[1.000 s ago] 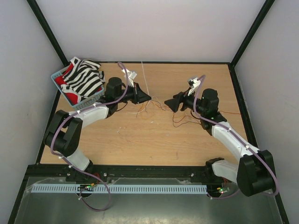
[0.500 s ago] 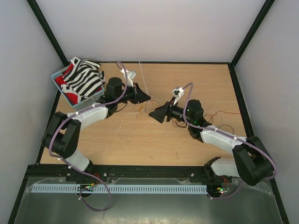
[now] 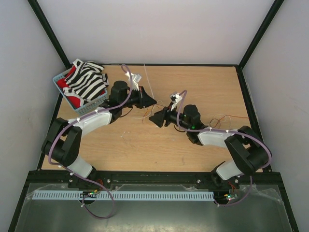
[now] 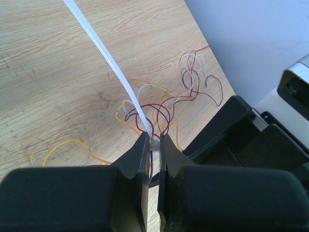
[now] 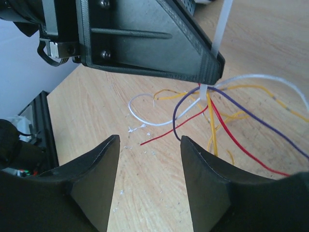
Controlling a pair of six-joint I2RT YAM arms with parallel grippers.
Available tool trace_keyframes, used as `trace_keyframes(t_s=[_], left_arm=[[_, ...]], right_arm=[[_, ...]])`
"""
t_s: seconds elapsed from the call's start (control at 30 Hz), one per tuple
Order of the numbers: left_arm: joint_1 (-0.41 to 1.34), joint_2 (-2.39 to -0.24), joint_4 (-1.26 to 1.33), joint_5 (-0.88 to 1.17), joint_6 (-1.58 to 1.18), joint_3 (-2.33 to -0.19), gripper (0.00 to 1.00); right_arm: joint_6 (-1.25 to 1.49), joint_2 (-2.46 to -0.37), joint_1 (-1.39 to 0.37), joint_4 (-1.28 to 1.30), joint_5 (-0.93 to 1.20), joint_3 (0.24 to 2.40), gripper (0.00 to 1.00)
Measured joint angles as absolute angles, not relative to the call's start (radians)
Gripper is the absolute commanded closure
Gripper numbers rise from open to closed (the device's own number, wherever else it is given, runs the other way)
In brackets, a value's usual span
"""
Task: Zip-tie the wires
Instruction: Tie the cable at the center of the board, then adjust the cable at the center of the board.
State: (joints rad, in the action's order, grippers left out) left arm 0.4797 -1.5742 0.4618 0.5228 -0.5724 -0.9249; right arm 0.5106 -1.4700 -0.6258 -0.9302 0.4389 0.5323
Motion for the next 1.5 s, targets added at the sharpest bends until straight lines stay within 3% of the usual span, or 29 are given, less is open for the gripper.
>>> trace_keyframes(t_s=[0.63, 0.97, 1.23, 1.5], left_arm=[[0.499, -1.566, 0.434, 0.496, -0.580, -0.925, 1.00], [0.502, -1.566, 0.432, 0.496, -0.585, -0.929, 1.00], [0.506, -1.566, 0.426, 0.496, -0.585, -0.931, 1.00], [0.506, -1.566, 0.422, 0.496, -0.586, -0.935, 1.00]], right_arm=[[0.359, -1.627, -0.640, -1.151, 0.431, 0.532, 0.43], [0.331, -1.668, -0.642, -1.200, 0.480, 0.532, 0.65], [0.321, -1.674, -0.642, -1.203, 0.501, 0.532, 0.98], [0.317, -1.675, -0.644, -1.207, 0.505, 0.532, 1.00]])
